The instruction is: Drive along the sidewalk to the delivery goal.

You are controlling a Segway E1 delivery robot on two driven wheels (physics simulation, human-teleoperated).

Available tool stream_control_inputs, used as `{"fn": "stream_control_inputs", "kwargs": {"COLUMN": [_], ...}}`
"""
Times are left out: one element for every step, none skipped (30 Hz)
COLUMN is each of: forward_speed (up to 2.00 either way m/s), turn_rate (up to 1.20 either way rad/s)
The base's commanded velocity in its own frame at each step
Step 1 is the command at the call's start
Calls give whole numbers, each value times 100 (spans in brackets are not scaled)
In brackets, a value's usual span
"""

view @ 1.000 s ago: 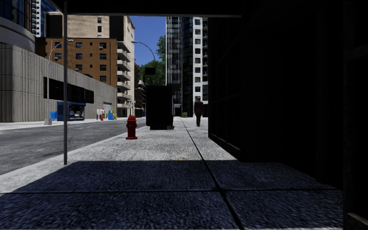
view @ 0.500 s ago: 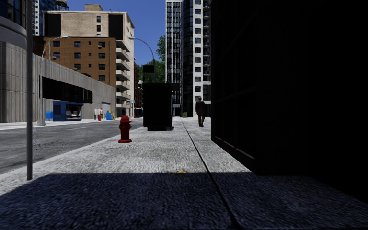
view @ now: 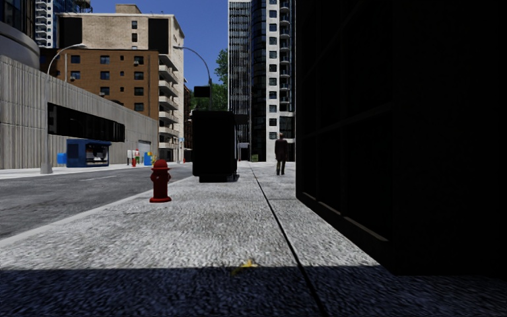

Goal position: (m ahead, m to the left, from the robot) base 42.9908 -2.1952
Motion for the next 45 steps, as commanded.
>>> {"fn": "stream_control_inputs", "kwargs": {"forward_speed": [135, 135, 135, 135, 135, 137, 138, 140, 141, 142, 142, 142, 143, 143, 143, 143, 143, 143, 143, 143, 143, 143, 143, 143, 143, 143, 143, 143, 143, 143, 144, 144, 145, 145, 145, 145, 147, 147, 148, 149, 149, 149, 149, 150, 150], "turn_rate": [0, 0, 0, 0, 0, 0, 0, 0, 0, 0, 0, 0, 0, 0, 0, 0, 0, 0, 0, 0, 0, 0, 0, 0, 0, 0, 0, 0, 0, 0, 0, 0, 0, 0, 0, 0, 0, 0, 0, 0, 0, 0, 0, 0, 0]}}
